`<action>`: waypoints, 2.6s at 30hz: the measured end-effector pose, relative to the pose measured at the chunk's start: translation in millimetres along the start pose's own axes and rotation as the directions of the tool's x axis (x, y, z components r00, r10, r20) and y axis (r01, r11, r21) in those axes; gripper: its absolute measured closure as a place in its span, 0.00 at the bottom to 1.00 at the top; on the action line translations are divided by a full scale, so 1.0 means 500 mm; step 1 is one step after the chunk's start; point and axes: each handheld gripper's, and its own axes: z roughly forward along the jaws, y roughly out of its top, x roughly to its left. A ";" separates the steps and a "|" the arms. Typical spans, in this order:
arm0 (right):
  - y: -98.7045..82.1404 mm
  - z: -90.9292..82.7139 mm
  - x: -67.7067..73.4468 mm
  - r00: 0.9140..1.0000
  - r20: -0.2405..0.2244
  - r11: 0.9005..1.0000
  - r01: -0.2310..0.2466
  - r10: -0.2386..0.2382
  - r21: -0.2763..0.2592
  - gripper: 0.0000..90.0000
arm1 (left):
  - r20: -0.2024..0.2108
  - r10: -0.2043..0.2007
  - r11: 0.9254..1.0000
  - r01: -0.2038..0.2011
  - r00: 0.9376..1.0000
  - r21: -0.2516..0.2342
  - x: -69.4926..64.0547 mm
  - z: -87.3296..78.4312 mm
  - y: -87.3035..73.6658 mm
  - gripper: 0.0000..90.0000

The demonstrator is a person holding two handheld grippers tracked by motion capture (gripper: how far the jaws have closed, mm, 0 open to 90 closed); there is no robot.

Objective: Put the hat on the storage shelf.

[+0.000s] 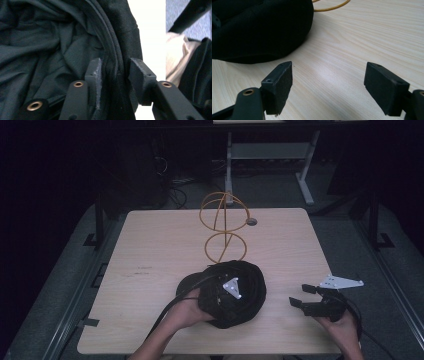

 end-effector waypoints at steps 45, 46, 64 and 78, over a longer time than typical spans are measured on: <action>0.080 -0.026 0.099 0.968 -0.231 0.967 0.036 -0.096 -0.252 0.21 | 0.181 0.094 0.929 -0.021 0.979 -0.368 0.018 -0.122 0.037 0.87; 0.082 -0.025 0.100 0.969 -0.228 0.966 0.038 -0.099 -0.257 0.22 | 0.187 0.095 0.926 -0.018 0.978 -0.378 0.016 -0.123 0.041 0.87; 0.085 -0.028 0.101 0.958 -0.268 0.925 -0.008 -0.102 -0.380 0.87 | 0.202 0.182 0.915 -0.090 0.962 -0.394 -0.008 -0.130 0.082 0.87; 0.112 -0.073 0.104 0.961 -0.253 0.895 -0.014 -0.111 -0.446 0.96 | 0.187 0.148 0.892 -0.049 0.971 -0.449 0.004 -0.137 0.052 0.85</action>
